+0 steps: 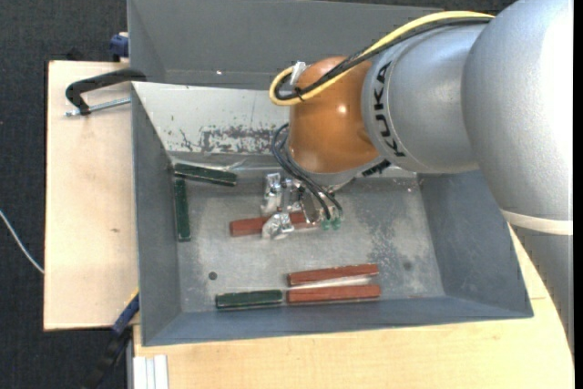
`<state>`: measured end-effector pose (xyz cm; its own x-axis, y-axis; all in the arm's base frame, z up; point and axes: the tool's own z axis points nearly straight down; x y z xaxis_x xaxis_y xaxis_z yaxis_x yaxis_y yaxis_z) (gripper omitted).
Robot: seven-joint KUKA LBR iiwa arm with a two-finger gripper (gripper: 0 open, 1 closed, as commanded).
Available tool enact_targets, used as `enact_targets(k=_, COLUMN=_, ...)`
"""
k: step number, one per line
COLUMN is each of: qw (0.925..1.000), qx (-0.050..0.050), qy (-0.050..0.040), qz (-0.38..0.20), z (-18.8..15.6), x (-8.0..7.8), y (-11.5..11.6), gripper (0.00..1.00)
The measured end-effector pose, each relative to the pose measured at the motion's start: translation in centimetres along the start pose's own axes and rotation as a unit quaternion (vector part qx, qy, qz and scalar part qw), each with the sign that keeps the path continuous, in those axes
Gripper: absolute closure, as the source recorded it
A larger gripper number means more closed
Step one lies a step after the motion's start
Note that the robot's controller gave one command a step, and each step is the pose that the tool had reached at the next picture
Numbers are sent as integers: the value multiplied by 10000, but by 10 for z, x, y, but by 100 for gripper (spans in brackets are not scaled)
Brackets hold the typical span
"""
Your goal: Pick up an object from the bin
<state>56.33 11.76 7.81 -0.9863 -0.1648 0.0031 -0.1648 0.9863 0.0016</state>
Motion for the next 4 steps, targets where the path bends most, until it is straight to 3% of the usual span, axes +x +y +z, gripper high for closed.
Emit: enact_targets(k=4, qw=10000, qx=0, qy=-25, qz=4, z=-34, x=1, y=0, gripper=100)
